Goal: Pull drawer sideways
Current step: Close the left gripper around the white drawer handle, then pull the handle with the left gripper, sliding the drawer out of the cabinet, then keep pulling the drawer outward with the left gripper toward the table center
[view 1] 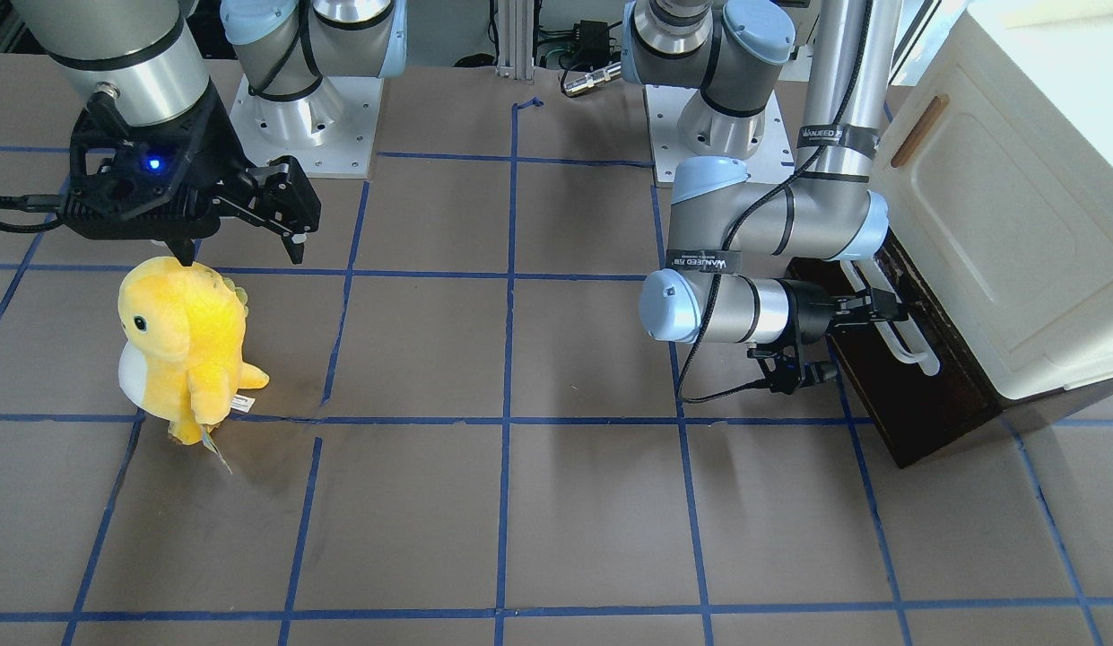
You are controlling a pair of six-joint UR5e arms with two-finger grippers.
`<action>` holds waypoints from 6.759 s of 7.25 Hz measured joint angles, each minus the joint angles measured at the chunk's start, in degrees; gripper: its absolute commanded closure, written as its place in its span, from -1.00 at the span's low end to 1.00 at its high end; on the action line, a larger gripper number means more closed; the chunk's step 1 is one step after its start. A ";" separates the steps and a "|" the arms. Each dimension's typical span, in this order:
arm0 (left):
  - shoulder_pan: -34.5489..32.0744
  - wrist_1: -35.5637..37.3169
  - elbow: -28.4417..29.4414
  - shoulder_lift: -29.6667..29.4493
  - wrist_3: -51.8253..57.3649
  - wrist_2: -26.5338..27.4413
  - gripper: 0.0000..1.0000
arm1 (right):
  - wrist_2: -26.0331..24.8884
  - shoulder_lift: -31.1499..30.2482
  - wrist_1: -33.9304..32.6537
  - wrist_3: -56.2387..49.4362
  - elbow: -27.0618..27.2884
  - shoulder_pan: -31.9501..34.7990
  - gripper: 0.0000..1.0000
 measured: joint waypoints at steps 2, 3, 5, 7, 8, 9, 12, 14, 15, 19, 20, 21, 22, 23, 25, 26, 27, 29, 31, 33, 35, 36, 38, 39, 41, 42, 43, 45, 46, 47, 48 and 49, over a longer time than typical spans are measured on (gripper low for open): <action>0.00 0.00 0.00 -0.02 -0.03 -0.10 0.08 | 0.00 0.00 0.00 0.00 0.00 0.00 -1.00; 0.00 0.02 0.00 -0.05 -0.04 -0.16 0.23 | 0.00 0.00 0.00 0.00 0.00 0.00 -1.00; 0.00 0.08 0.00 -0.09 -0.03 -0.52 0.26 | 0.00 0.00 0.00 0.00 0.00 0.00 -1.00; 0.00 0.05 0.00 -0.11 0.02 -0.64 0.32 | 0.00 0.00 0.00 0.00 0.00 0.00 -1.00; 0.00 0.07 0.02 -0.17 0.03 -0.62 0.32 | 0.00 0.00 0.00 0.00 0.00 0.00 -1.00; 0.00 0.08 0.09 -0.22 0.04 -0.55 0.32 | 0.00 0.00 0.00 0.00 0.00 0.00 -1.00; -0.17 0.09 0.40 -0.32 0.08 -0.58 0.32 | 0.00 0.00 0.00 0.00 0.00 0.00 -1.00; -0.49 0.09 0.39 -0.46 0.26 -0.67 0.32 | 0.00 0.00 0.00 0.00 0.00 0.00 -1.00; -0.80 0.09 0.37 -0.49 0.27 -0.71 0.32 | 0.00 0.00 0.00 0.00 0.00 0.00 -1.00; -3.82 0.29 0.71 -0.21 0.27 -0.64 0.32 | 0.00 0.00 0.00 0.00 0.00 0.00 -1.00; -4.36 0.35 0.75 -0.07 0.24 -0.77 0.32 | 0.00 0.00 0.00 0.00 0.00 0.00 -1.00; -5.15 0.41 0.84 0.06 0.26 -1.43 0.32 | 0.00 0.00 0.00 0.00 0.00 0.00 -1.00; -6.11 0.47 1.14 0.12 0.33 -2.45 0.31 | 0.00 0.00 0.00 0.00 0.00 0.00 -1.00; -7.05 0.55 1.78 0.06 0.45 -3.58 0.31 | 0.00 0.00 0.00 0.00 0.00 0.00 -1.00; -8.47 0.56 2.78 0.03 0.75 -5.80 0.31 | 0.00 0.00 0.00 0.00 0.00 0.00 -1.00; -9.14 0.54 3.03 0.00 0.80 -6.19 0.31 | 0.00 0.00 0.00 0.00 0.00 0.00 -1.00; -9.66 0.51 3.30 -0.01 0.86 -6.56 0.31 | 0.00 0.00 0.00 0.00 0.00 0.00 -1.00; -10.38 0.45 4.03 0.01 0.98 -7.82 0.31 | 0.00 0.00 0.00 0.00 0.00 0.00 -1.00; -11.14 0.12 4.60 -0.19 1.00 -8.17 0.27 | 0.00 0.00 0.00 0.00 0.00 0.00 -1.00; -11.30 -0.18 4.78 -0.19 1.08 -8.14 -0.09 | 0.00 0.00 0.00 0.00 0.00 0.00 -1.00; -11.16 -0.12 5.03 -0.12 1.74 -7.59 -0.13 | 0.00 0.00 0.00 0.00 0.00 0.00 -1.00; -11.04 0.00 5.08 -0.18 2.05 -7.45 -0.12 | 0.00 0.00 0.00 -0.02 0.00 0.00 -1.00; -9.69 -0.13 4.84 -0.46 2.04 -7.48 -0.06 | 0.00 0.00 0.00 -0.06 0.00 0.00 -1.00; -8.84 -0.26 4.76 -0.46 2.12 -7.52 -0.05 | 0.00 0.00 0.00 -0.03 0.00 0.00 -1.00; -8.25 -0.37 4.60 -0.52 2.09 -7.59 0.22 | 0.00 0.00 0.00 0.00 0.00 0.00 -1.00; -8.23 -0.37 4.54 -0.52 2.07 -7.62 0.29 | 0.00 0.00 0.00 0.00 0.00 0.00 -1.00; -8.22 -0.36 4.51 -0.47 2.06 -7.69 0.29 | 0.00 0.00 0.00 0.00 0.00 0.00 -1.00; -8.26 -0.33 4.50 -0.40 2.08 -7.91 0.30 | 0.00 0.00 0.00 0.00 0.00 0.00 -1.00; -8.34 -0.29 4.59 -0.40 2.14 -8.01 0.30 | 0.00 0.00 0.00 0.00 0.00 0.00 -1.00; -8.44 -0.29 4.68 -0.43 2.17 -8.08 0.30 | 0.00 0.00 0.00 0.00 0.00 0.00 -1.00; -8.57 -0.32 4.71 -0.45 2.17 -8.11 0.30 | 0.00 0.00 0.00 0.00 0.00 0.00 -1.00; -8.85 -0.34 4.76 -0.46 2.15 -8.17 0.29 | 0.00 0.00 0.00 0.00 0.00 0.00 -1.00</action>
